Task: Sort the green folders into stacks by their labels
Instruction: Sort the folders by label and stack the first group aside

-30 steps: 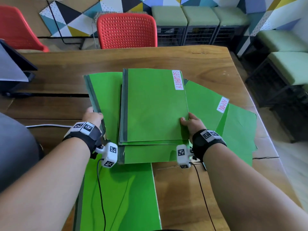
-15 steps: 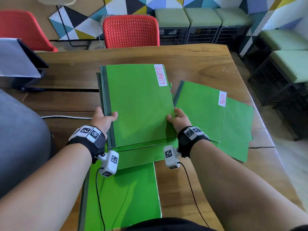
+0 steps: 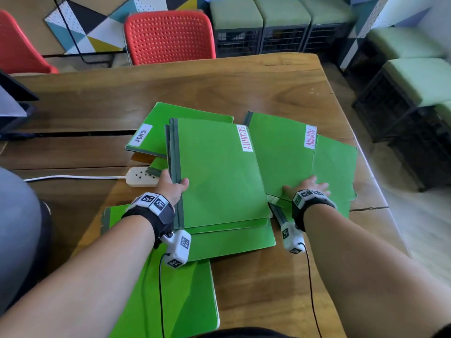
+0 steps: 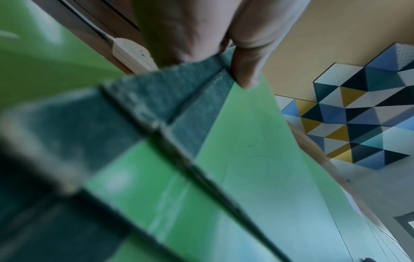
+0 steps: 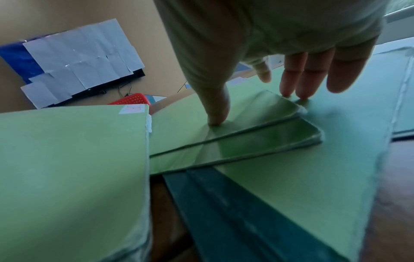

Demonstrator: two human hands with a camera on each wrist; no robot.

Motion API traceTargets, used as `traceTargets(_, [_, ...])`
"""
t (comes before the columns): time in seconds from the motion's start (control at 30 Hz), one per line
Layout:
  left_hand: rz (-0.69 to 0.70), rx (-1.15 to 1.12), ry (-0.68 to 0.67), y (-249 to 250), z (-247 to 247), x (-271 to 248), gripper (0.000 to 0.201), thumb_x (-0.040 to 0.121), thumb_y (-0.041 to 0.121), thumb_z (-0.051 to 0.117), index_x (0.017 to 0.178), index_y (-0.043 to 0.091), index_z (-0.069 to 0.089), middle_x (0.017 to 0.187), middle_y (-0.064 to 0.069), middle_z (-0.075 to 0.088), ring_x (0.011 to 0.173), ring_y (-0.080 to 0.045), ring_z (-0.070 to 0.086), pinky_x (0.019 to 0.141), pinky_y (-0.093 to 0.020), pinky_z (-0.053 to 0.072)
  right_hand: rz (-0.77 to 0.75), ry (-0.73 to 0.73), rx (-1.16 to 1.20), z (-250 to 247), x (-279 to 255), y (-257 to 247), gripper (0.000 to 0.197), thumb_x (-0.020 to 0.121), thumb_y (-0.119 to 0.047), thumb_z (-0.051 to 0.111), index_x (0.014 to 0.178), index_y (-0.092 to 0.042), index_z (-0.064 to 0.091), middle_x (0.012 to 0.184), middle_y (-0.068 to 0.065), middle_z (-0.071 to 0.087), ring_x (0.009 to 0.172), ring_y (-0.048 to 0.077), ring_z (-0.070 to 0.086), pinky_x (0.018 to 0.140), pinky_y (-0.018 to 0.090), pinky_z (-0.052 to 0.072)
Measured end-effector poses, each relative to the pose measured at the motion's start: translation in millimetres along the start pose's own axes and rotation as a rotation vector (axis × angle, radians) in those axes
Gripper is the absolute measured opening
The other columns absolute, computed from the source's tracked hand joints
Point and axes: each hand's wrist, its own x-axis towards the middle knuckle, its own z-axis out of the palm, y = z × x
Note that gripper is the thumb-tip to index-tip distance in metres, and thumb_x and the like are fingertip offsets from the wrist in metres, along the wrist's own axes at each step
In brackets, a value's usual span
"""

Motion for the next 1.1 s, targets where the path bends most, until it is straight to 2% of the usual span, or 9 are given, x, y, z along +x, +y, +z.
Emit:
traceTargets(0.13, [-0.085, -0.010, -0.004, 0, 5, 13, 0.079, 0.091, 0.025, 0.062, 0.152, 0.021, 0.012, 0.160, -0.009, 0.016, 0.144, -0.036, 0.024, 0.112, -0.057, 0.027, 0.056, -0.051, 0.088, 1, 18, -5, 0.092, 0.067, -0.052, 0.080, 0.136, -0.016, 0.031, 0.133, 0.019, 0.041, 0.121, 0.039, 0.044, 0.100, 0.055, 0.043])
traceTargets(0.27, [-0.089, -0.021, 0.036, 0, 1, 26, 0.077, 0.091, 0.024, 0.062, 0.152, 0.017, 0.015, 0.159, -0.010, 0.021, 0.143, -0.035, 0.026, 0.112, -0.056, 0.027, 0.067, -0.043, 0.381, -17, 33, -18, 0.059, 0.080, -0.020, 0.072, 0.128, -0.005, 0.040, 0.126, 0.019, 0.052, 0.106, 0.034, 0.056, 0.086, 0.042, 0.051])
traceTargets(0.37, [-0.098, -0.042, 0.071, -2, -10, 33, 0.070, 0.090, 0.025, 0.063, 0.148, 0.016, 0.025, 0.153, -0.012, 0.033, 0.137, -0.036, 0.035, 0.110, -0.057, 0.031, -0.043, -0.021, 0.582, -32, 35, -35, 0.048, 0.093, -0.010, 0.055, 0.138, -0.006, 0.037, 0.133, 0.015, 0.051, 0.104, 0.027, 0.058, 0.081, 0.035, 0.051])
traceTargets(0.47, [-0.097, -0.052, 0.104, -8, -24, 38, 0.055, 0.090, 0.025, 0.063, 0.136, 0.011, 0.038, 0.132, -0.013, 0.052, 0.122, -0.036, 0.048, 0.104, -0.055, 0.038, -0.198, 0.041, 0.705, -49, 25, -47, 0.048, 0.096, -0.006, 0.048, 0.143, -0.013, 0.036, 0.139, 0.009, 0.048, 0.076, 0.011, 0.056, 0.055, 0.022, 0.044])
traceTargets(0.57, [-0.096, -0.070, 0.127, -17, -43, 35, 0.043, 0.091, 0.020, 0.062, 0.128, 0.011, 0.042, 0.124, -0.012, 0.054, 0.119, -0.036, 0.051, 0.102, -0.055, 0.040, -0.285, 0.153, 0.790, -72, 5, -54, 0.046, 0.098, -0.005, 0.043, 0.141, -0.020, 0.041, 0.132, 0.004, 0.051, 0.063, 0.002, 0.049, 0.047, 0.015, 0.038])
traceTargets(0.67, [-0.111, -0.085, 0.153, -33, -65, 33, 0.050, 0.088, 0.021, 0.066, 0.131, 0.012, 0.042, 0.130, -0.009, 0.054, 0.119, -0.035, 0.051, 0.103, -0.056, 0.039, -0.335, 0.243, 0.879, -90, -11, -56, 0.043, 0.098, -0.006, 0.043, 0.138, -0.022, 0.046, 0.133, 0.003, 0.053, 0.064, 0.000, 0.051, 0.050, 0.015, 0.042])
traceTargets(0.77, [-0.119, -0.090, 0.152, -45, -76, 24, 0.040, 0.089, 0.019, 0.065, 0.123, 0.009, 0.047, 0.117, -0.011, 0.058, 0.110, -0.030, 0.055, 0.100, -0.048, 0.042, -0.371, 0.255, 0.897, -96, -25, -56, 0.044, 0.095, -0.005, 0.046, 0.137, -0.020, 0.048, 0.132, 0.004, 0.056, 0.065, 0.001, 0.053, 0.050, 0.017, 0.043])
traceTargets(0.97, [-0.114, -0.146, 0.051, -55, -61, 5, 0.057, 0.093, 0.025, 0.058, 0.141, 0.008, 0.034, 0.136, -0.013, 0.048, 0.122, -0.033, 0.048, 0.107, -0.054, 0.036, -0.361, -0.120, 0.830, -22, -73, -50, 0.048, 0.094, -0.003, 0.052, 0.138, -0.021, 0.048, 0.106, 0.006, 0.063, 0.077, 0.019, 0.058, 0.081, 0.041, 0.058])
traceTargets(1.1, [-0.178, -0.223, 0.002, -58, -50, -10, 0.086, 0.089, 0.054, 0.055, 0.153, 0.015, 0.013, 0.159, -0.009, 0.020, 0.143, -0.034, 0.027, 0.114, -0.053, 0.025, -0.328, -0.309, 0.692, 46, -99, -35, 0.044, 0.094, -0.008, 0.056, 0.136, -0.018, 0.048, 0.102, 0.006, 0.062, 0.089, 0.024, 0.065, 0.084, 0.045, 0.058])
